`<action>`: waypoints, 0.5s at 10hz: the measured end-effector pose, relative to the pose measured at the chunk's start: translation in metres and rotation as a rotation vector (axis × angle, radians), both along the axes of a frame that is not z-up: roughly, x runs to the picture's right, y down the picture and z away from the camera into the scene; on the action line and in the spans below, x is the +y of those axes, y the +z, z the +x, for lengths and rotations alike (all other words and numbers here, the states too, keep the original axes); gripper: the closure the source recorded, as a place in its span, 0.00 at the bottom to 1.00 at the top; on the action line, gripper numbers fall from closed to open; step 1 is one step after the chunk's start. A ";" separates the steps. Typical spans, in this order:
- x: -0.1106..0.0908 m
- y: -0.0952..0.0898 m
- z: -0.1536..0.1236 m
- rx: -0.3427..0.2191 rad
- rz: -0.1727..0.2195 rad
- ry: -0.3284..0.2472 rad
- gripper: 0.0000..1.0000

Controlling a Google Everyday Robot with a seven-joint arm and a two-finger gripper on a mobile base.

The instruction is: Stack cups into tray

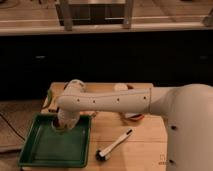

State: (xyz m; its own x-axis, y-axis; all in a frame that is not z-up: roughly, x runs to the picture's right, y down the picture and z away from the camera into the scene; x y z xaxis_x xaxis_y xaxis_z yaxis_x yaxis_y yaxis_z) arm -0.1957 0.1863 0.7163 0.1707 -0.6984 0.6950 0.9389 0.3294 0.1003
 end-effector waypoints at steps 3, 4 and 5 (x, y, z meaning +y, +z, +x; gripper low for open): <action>0.003 0.010 -0.005 -0.009 -0.003 -0.088 1.00; 0.006 0.014 -0.006 -0.005 -0.006 -0.108 1.00; 0.008 0.017 -0.006 -0.001 -0.009 -0.122 1.00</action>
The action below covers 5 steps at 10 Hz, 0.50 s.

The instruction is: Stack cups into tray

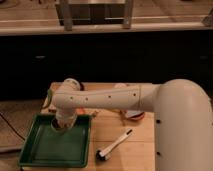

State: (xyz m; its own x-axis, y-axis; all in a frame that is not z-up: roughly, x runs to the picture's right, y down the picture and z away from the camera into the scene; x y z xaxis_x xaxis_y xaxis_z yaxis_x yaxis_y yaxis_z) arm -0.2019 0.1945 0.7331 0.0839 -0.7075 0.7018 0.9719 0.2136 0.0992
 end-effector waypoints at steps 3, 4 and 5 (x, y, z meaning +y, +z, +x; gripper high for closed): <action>0.010 0.007 -0.004 0.003 -0.014 -0.044 1.00; 0.013 0.009 -0.003 0.005 -0.018 -0.055 1.00; 0.014 0.010 -0.003 0.006 -0.020 -0.061 1.00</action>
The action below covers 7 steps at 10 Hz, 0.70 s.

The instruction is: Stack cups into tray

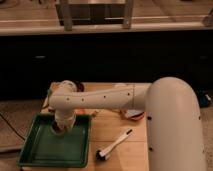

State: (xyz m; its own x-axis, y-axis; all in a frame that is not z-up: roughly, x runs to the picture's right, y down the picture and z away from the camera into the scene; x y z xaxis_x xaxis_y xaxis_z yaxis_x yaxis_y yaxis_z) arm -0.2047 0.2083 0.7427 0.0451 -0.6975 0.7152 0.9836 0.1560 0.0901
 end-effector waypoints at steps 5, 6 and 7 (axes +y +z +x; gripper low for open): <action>0.008 0.003 -0.004 0.009 0.010 -0.035 0.69; 0.010 0.004 -0.006 0.008 0.011 -0.035 0.58; 0.012 0.005 -0.005 0.009 0.012 -0.033 0.49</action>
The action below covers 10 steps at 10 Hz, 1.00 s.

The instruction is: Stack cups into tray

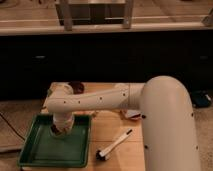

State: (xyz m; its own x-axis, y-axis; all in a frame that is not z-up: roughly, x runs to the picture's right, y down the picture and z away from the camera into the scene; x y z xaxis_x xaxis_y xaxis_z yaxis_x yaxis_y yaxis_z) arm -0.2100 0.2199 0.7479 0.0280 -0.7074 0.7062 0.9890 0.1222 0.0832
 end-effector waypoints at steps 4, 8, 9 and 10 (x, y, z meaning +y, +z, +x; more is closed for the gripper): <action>0.003 0.004 0.003 0.006 -0.004 0.015 0.20; 0.005 0.005 0.005 0.010 -0.016 0.022 0.20; 0.005 0.006 0.005 0.008 -0.019 0.023 0.20; 0.005 0.005 0.005 0.007 -0.018 0.021 0.20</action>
State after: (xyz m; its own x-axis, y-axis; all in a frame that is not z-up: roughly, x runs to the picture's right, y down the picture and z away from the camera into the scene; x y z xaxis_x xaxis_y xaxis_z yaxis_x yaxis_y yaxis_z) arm -0.2047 0.2250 0.7529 0.0478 -0.6937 0.7187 0.9868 0.1443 0.0737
